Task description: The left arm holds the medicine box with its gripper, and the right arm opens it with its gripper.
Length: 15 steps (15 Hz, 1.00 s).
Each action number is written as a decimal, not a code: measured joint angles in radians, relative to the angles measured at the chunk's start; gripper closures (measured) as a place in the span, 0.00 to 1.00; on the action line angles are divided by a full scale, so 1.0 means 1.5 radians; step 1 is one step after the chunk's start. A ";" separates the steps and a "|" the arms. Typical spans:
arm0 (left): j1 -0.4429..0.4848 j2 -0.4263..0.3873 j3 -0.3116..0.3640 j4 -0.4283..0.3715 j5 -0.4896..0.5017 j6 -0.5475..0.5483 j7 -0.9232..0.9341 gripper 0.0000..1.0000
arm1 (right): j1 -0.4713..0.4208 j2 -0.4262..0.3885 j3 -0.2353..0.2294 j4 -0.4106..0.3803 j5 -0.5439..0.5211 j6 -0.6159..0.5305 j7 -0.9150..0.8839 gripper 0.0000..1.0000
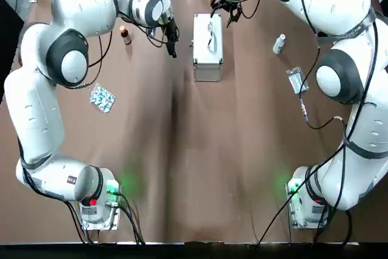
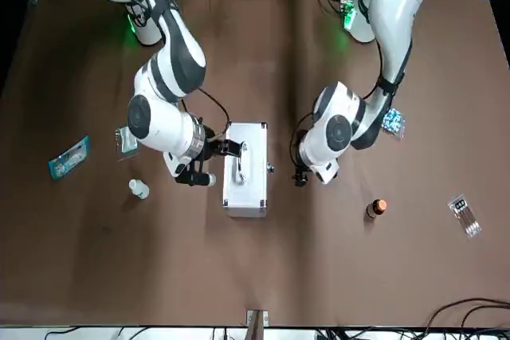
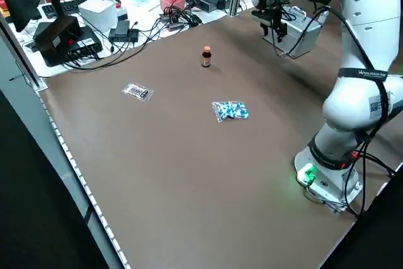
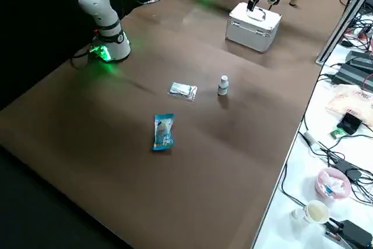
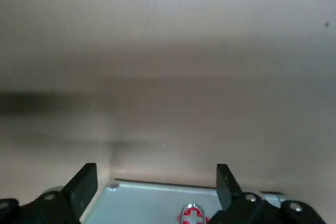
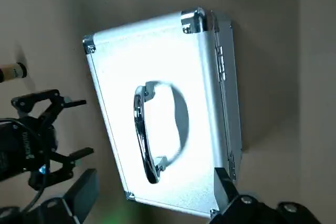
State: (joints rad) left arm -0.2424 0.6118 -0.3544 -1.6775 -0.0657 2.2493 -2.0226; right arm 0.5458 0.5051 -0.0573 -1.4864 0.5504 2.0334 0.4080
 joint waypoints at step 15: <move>-0.049 0.042 -0.009 0.054 -0.042 0.032 -0.059 0.00 | 0.043 0.038 0.000 0.001 0.009 0.038 -0.029 0.21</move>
State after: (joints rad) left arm -0.3155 0.6744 -0.3678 -1.5966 -0.1285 2.2979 -2.1108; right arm 0.6105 0.5622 -0.0570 -1.4855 0.5642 2.0898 0.3649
